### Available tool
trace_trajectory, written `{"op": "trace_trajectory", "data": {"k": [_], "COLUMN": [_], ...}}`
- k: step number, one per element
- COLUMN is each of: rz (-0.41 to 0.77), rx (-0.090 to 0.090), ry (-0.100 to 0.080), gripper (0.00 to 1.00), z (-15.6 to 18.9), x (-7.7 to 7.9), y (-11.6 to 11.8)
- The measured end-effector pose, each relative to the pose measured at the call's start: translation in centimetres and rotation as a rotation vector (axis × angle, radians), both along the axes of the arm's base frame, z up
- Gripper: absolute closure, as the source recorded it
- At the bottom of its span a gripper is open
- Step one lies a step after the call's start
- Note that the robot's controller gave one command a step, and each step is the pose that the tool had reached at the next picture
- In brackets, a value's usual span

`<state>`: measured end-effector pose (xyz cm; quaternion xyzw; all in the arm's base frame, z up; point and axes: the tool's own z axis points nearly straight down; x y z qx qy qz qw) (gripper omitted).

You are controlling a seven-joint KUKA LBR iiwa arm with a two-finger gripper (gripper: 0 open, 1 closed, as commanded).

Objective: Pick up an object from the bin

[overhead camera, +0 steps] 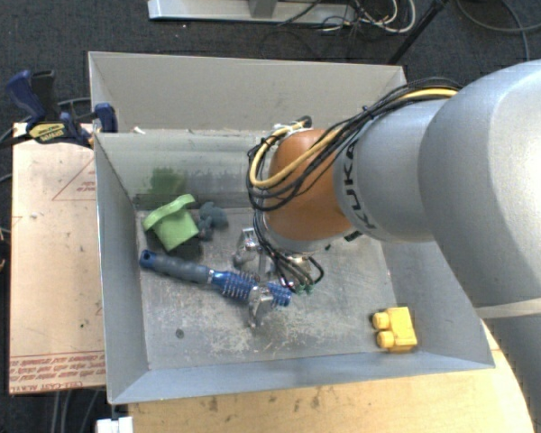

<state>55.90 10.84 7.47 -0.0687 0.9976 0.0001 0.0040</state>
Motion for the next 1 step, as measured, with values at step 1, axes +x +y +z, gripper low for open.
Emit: {"op": "trace_trajectory", "data": {"k": [1], "rz": [-0.002], "rx": [0.003], "ry": [-0.005], "gripper": [1.0], "z": [0.22], "x": [0.13], "y": [-0.02]}}
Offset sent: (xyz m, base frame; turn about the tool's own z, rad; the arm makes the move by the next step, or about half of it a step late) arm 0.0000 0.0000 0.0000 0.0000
